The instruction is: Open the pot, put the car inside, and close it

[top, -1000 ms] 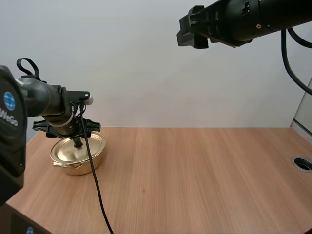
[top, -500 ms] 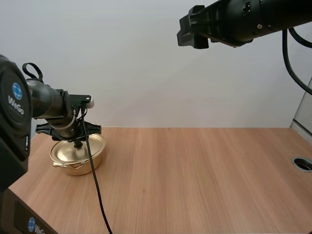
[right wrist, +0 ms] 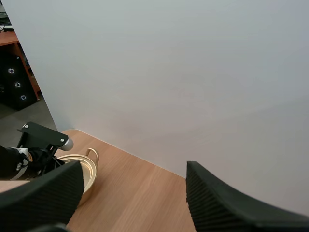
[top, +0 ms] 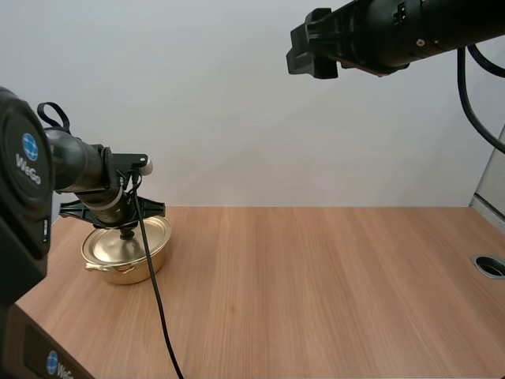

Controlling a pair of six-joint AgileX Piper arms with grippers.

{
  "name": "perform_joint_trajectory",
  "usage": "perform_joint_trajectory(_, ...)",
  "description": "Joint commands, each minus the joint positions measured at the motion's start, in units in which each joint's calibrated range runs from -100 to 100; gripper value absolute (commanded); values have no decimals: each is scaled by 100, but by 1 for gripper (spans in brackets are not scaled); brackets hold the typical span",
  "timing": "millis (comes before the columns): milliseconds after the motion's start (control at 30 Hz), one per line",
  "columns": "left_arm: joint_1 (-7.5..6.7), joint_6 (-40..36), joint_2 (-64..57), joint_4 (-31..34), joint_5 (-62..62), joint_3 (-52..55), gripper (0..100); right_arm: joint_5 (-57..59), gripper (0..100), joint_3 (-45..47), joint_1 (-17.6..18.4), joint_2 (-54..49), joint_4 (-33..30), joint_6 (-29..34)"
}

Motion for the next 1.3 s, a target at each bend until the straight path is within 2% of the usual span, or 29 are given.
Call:
perform_joint_trajectory(0,3,-3,-20,1,-55,-1,0,5,100,3,-1,-4,-1,-6)
perform_joint_trajectory(767,3,-3,-341,1,-780,-1,0,5,100,3,-1,-4,-1,-6)
perform_joint_trajectory(1267,3,10,232,27,-701,-1,0,5,100,3,-1,-4,-1,-6)
